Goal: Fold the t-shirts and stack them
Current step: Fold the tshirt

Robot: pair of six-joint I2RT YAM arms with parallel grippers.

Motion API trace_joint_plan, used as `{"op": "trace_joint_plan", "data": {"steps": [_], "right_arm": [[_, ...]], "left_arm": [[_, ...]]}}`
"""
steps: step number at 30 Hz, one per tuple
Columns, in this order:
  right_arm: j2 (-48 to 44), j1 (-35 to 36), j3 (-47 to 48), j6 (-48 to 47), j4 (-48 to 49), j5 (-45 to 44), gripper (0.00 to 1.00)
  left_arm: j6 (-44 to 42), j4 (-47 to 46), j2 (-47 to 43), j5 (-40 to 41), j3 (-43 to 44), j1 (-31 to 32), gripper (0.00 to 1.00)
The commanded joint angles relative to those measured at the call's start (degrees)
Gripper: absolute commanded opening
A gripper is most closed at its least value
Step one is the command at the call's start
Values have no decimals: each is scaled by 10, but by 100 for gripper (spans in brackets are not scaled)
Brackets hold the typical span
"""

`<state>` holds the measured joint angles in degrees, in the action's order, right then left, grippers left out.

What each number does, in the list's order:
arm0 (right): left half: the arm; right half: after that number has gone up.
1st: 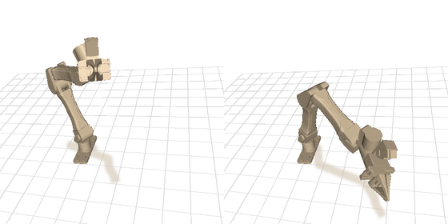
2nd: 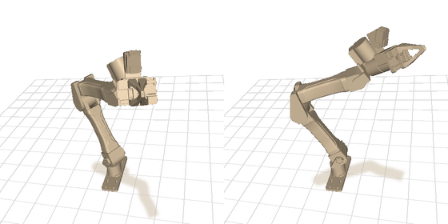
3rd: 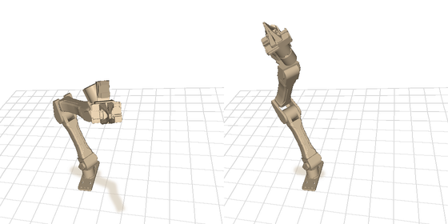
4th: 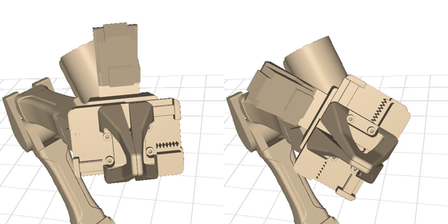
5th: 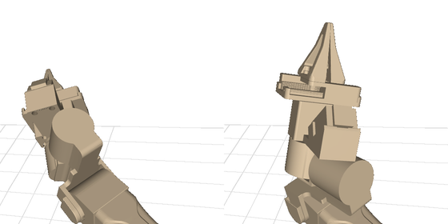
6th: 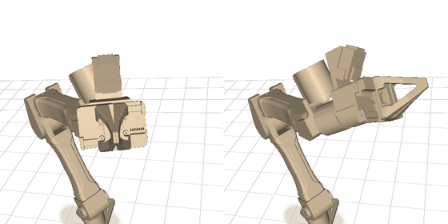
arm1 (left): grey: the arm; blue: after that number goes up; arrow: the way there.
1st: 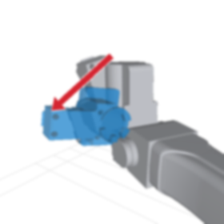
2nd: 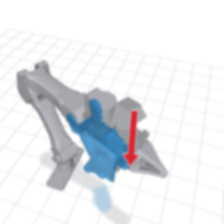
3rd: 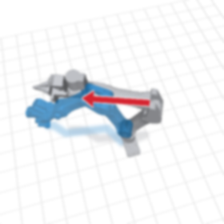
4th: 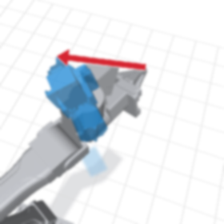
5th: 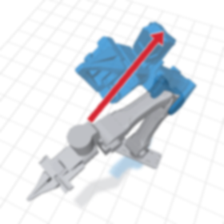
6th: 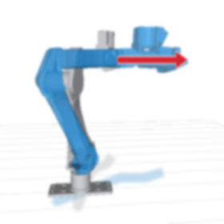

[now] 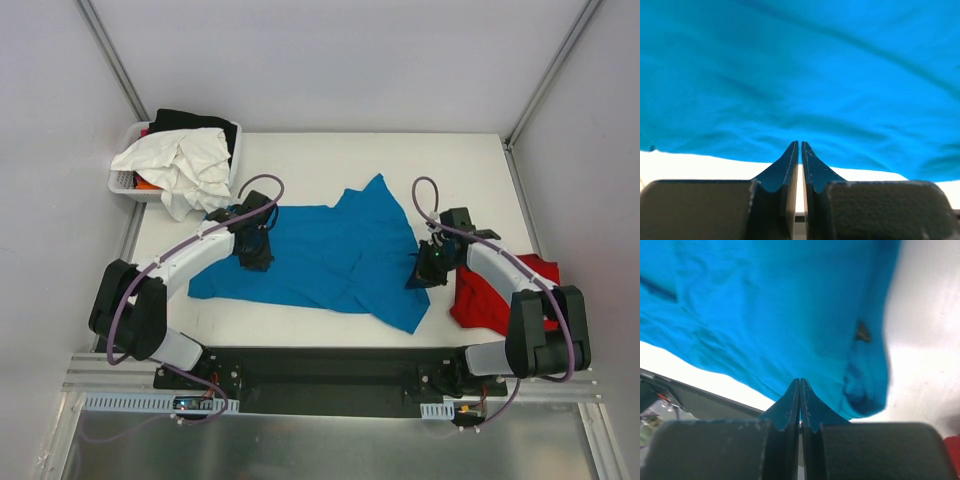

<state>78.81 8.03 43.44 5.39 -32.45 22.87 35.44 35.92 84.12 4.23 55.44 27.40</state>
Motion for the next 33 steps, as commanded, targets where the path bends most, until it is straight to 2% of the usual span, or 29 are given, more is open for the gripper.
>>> {"op": "trace_joint_plan", "data": {"steps": [1,6,10,15,23,25,30,33], "right_arm": [[6,66,48,-18,-22,-41,1],[15,130,74,-12,29,-86,1],[13,154,37,-24,100,-90,1],[62,153,14,12,168,7,1],[67,143,-63,65,288,46,1],[68,135,-83,71,295,39,1],[50,110,-96,74,241,-48,1],[35,94,-93,75,212,-70,1]], "left_arm": [[2,41,-24,48,38,-1,6],[5,58,-66,83,30,-5,2],[13,59,-99,110,-8,-13,1],[-2,63,-119,82,-32,-29,2],[-27,85,-119,67,5,-32,3],[-36,89,-114,66,18,-32,4],[-59,95,-108,68,25,-33,4],[-61,95,-112,68,14,-34,4]]}}
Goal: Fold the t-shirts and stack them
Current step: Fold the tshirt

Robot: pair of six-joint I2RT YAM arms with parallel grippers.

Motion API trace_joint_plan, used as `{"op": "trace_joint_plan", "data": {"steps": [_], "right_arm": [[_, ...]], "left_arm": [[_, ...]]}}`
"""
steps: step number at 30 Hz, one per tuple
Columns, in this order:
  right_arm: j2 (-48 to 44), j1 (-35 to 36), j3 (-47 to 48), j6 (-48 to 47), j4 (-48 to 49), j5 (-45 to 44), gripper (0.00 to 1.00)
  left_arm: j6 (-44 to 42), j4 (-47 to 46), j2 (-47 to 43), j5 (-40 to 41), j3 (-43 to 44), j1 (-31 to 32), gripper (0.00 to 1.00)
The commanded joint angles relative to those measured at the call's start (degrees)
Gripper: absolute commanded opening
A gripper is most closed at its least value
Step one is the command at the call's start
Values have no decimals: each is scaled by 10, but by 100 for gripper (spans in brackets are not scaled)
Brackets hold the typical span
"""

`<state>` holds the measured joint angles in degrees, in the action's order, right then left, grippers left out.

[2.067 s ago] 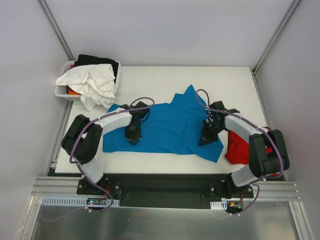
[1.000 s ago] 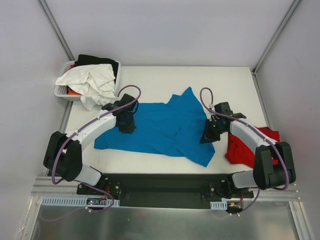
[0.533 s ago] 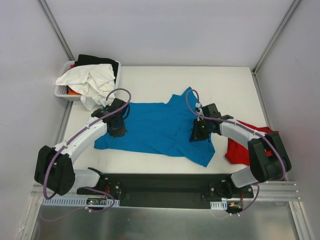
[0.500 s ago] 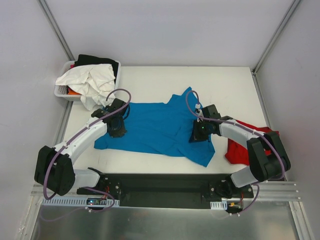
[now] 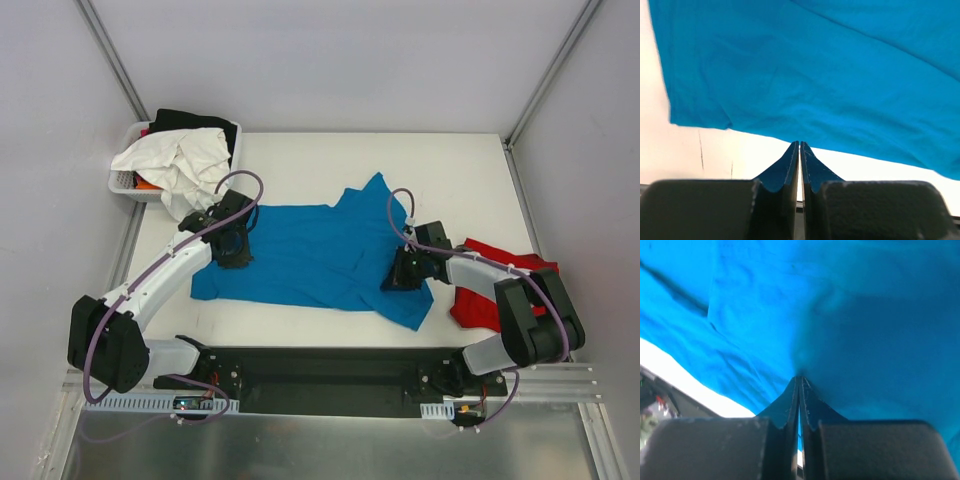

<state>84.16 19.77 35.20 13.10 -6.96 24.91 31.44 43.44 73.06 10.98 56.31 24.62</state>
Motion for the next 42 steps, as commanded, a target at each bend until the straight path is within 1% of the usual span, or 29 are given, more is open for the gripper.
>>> {"op": "trace_joint_plan", "data": {"steps": [1,5,9,16,23,26,28,32,34,36,39,42], "right_arm": [[-22,-24,-5,1,-62,-97,1],[-63,-25,13,13,-118,-141,1],[-89,-24,12,19,-152,-139,1],[-160,-13,-28,41,-203,-142,1],[-205,-13,-57,50,-249,-153,1],[-216,-12,-58,49,-260,-157,1],[-219,-13,-58,48,-265,-156,1],[-237,-12,-58,48,-276,-152,1],[-252,-12,-57,48,-288,-153,1],[-263,-13,-51,48,-297,-152,1],[-287,-13,-48,53,-310,-153,1],[-296,-12,-45,53,-317,-154,1]], "left_arm": [[-21,20,-4,-1,4,-7,4],[-17,16,-6,0,-4,-9,5],[-20,8,-4,1,-11,-13,5],[-23,-9,12,-6,-19,-20,5],[-20,-14,40,0,-22,-28,6],[-9,-6,68,3,-39,-34,5],[-4,-7,78,4,-66,-34,4],[0,-6,83,-3,-102,-34,4],[4,4,89,-19,-93,-39,6],[15,53,103,-33,-58,-45,6],[17,67,101,-22,-42,-46,5],[16,73,117,-16,-45,-49,5]]}}
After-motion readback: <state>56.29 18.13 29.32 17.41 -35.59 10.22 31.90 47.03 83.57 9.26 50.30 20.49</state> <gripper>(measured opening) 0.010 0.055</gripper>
